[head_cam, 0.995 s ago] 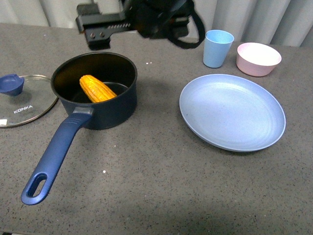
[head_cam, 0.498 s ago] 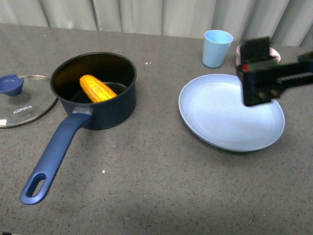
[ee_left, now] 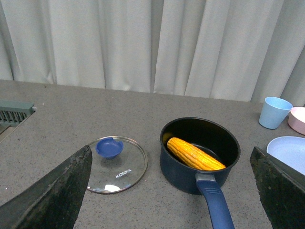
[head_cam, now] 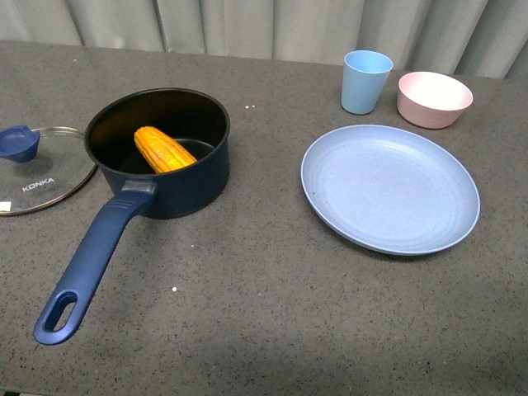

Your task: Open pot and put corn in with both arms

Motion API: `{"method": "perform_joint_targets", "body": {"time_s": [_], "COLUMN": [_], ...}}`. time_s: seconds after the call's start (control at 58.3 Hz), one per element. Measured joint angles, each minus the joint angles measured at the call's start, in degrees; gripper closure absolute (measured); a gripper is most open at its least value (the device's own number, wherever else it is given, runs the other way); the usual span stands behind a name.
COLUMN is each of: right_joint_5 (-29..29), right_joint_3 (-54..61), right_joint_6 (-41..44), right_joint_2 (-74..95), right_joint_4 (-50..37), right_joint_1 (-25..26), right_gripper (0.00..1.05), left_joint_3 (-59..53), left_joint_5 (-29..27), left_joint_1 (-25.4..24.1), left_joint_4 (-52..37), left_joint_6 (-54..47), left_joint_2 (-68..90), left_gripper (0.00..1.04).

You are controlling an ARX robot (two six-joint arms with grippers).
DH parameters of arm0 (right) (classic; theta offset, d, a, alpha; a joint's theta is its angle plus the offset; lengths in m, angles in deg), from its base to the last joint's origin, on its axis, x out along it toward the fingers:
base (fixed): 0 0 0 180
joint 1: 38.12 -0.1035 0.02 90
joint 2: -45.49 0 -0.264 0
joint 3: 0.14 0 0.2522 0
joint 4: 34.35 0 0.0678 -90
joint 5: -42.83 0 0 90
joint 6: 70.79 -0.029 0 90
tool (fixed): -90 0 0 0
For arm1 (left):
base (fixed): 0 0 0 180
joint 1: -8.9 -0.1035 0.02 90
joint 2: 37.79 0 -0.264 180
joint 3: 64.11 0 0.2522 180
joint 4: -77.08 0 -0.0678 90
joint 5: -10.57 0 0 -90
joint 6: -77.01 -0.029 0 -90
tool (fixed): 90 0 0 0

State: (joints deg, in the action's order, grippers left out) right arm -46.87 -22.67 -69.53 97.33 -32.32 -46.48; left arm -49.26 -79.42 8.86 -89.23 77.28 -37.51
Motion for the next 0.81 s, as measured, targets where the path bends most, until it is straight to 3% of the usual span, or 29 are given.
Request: {"method": "perform_joint_targets", "body": {"time_s": [0.086, 0.189, 0.275, 0.36, 0.429, 0.601, 0.686, 0.806], "right_joint_5": [-0.8, 6.7, 6.5, 5.4, 0.5, -0.2, -0.2, -0.2], "right_joint_3": [1.5, 8.8, 9.0, 9.0, 9.0, 8.5, 8.5, 8.5], "right_joint_6": [-0.2, -0.7, -0.6, -0.6, -0.6, -0.7, -0.7, -0.7], "right_joint_2": [-1.3, 6.0, 3.2, -4.4, -9.3, -19.2, -24.9, -28.7], "right_joint_4": [-1.5, -29.8, -41.9, -37.7, -32.7, -22.4, -15.0, -11.4], "right_joint_1": [0.7, 0.4, 1.4, 2.6, 6.1, 8.2, 8.2, 8.2], "right_gripper": [0.10, 0.27, 0.42, 0.59, 0.72, 1.02, 1.04, 1.04], "left_joint_3": [0.0, 0.0, 0.0, 0.0, 0.0, 0.0, 0.0, 0.0], "left_joint_5": [0.0, 0.0, 0.0, 0.0, 0.0, 0.0, 0.0, 0.0], "left_joint_1": [0.0, 0.0, 0.0, 0.0, 0.0, 0.0, 0.0, 0.0], "left_joint_4": [0.0, 0.0, 0.0, 0.0, 0.1, 0.0, 0.0, 0.0], "left_joint_6": [0.0, 0.0, 0.0, 0.0, 0.0, 0.0, 0.0, 0.0], "left_joint_2": [0.0, 0.0, -0.1, -0.1, -0.2, -0.2, -0.2, -0.2], "left_gripper": [0.07, 0.07, 0.07, 0.07, 0.07, 0.07, 0.07, 0.07]}}
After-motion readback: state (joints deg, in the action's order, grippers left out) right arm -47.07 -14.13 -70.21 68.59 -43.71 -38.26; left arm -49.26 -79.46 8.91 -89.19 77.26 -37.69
